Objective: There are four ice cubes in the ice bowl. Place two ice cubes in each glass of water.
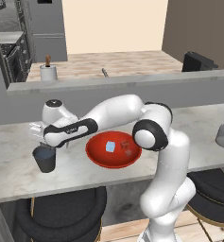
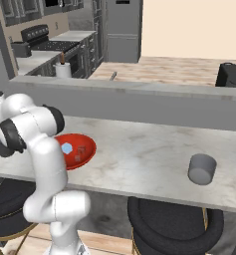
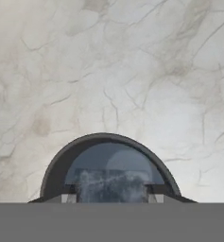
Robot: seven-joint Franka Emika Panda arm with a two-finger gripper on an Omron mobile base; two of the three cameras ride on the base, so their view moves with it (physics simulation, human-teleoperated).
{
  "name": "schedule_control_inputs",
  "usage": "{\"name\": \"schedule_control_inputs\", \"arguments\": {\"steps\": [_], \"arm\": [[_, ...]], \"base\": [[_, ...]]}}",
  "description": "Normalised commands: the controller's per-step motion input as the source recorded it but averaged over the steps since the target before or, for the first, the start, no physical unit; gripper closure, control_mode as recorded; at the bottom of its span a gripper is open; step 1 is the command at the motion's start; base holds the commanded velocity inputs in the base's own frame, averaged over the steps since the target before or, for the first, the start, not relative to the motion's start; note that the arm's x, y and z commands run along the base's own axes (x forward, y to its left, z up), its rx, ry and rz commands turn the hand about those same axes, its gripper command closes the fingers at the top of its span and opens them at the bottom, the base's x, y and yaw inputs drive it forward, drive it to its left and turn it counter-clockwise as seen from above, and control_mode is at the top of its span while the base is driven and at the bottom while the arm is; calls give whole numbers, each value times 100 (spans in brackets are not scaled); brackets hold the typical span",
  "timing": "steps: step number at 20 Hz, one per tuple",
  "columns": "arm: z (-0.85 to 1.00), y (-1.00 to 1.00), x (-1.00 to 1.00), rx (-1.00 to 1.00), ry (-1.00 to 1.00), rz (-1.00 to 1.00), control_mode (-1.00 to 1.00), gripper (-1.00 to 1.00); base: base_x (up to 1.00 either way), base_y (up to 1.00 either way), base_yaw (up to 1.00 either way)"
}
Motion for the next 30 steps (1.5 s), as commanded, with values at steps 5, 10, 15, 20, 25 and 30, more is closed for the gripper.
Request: {"name": "schedule_control_inputs", "arguments": {"steps": [5,10,15,20,25,30], "arm": [[3,8,22,2,8,-1,-100,100],[-5,0,34,0,14,-1,-100,100],[0,20,9,0,5,-3,-100,100],[-1,27,-10,0,1,-3,-100,100],[0,4,-44,0,-2,-4,-100,-100],[0,-36,-35,0,-7,-10,-100,-100]], "base": [[0,0,0],[0,0,0],[0,0,0],[0,0,0],[0,0,0],[0,0,0]]}}
